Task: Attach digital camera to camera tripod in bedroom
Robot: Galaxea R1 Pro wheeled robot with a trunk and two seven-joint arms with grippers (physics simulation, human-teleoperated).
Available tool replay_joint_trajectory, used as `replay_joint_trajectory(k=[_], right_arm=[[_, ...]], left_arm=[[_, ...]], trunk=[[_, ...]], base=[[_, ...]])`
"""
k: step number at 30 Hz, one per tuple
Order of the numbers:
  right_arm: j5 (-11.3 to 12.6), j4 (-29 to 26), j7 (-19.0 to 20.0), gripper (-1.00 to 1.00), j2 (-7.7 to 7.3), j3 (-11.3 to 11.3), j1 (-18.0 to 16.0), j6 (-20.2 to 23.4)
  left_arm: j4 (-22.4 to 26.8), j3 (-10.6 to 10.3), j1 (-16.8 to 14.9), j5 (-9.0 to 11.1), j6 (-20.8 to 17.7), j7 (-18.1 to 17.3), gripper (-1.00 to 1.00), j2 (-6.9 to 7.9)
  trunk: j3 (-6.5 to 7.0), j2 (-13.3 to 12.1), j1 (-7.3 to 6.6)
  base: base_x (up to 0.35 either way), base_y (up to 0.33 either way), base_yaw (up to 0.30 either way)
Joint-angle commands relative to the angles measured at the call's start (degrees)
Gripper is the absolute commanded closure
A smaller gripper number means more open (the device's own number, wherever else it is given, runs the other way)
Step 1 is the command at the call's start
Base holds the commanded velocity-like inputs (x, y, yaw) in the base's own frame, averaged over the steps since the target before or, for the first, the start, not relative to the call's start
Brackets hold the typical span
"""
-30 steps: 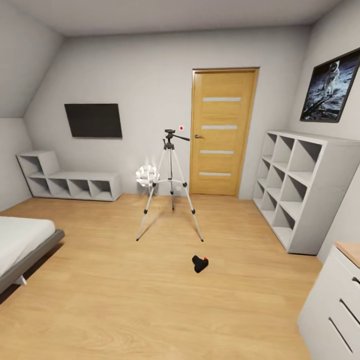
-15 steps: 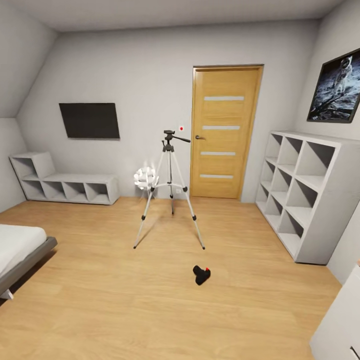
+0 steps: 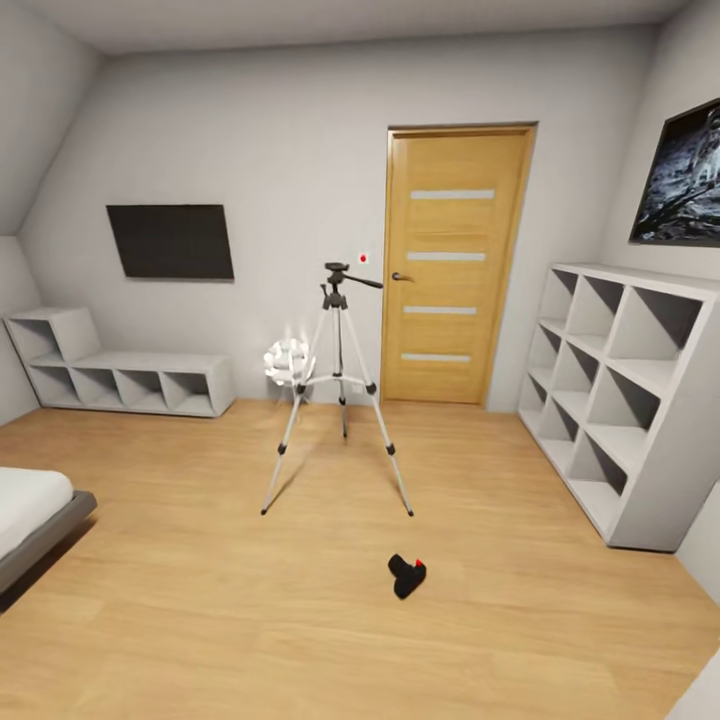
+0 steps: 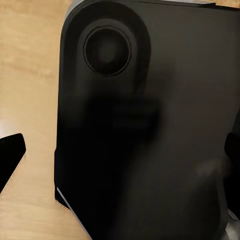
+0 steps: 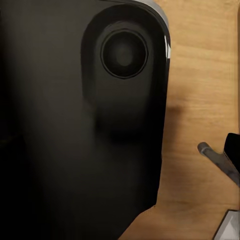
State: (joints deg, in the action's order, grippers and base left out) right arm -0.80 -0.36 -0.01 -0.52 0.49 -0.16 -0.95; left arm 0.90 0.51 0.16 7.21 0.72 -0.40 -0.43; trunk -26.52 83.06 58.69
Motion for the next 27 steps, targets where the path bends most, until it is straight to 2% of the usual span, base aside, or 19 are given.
replay_joint_trajectory(k=[1, 27], right_arm=[[-0.1, 0.0, 0.0, -1.0, 0.01, 0.0, 0.0, -0.1], [-0.1, 0.0, -0.1, -1.0, 0.05, 0.0, 0.0, -0.1]], left_arm=[[0.1, 0.0, 0.0, 0.5, 0.1, 0.0, -1.0, -0.01], [0.1, 0.0, 0.0, 0.5, 0.1, 0.0, -1.0, -0.01]], trunk=[[-0.05, 0.0, 0.03], [-0.05, 0.0, 0.03]], base=[[0.321, 0.0, 0.0], [0.321, 0.0, 0.0]])
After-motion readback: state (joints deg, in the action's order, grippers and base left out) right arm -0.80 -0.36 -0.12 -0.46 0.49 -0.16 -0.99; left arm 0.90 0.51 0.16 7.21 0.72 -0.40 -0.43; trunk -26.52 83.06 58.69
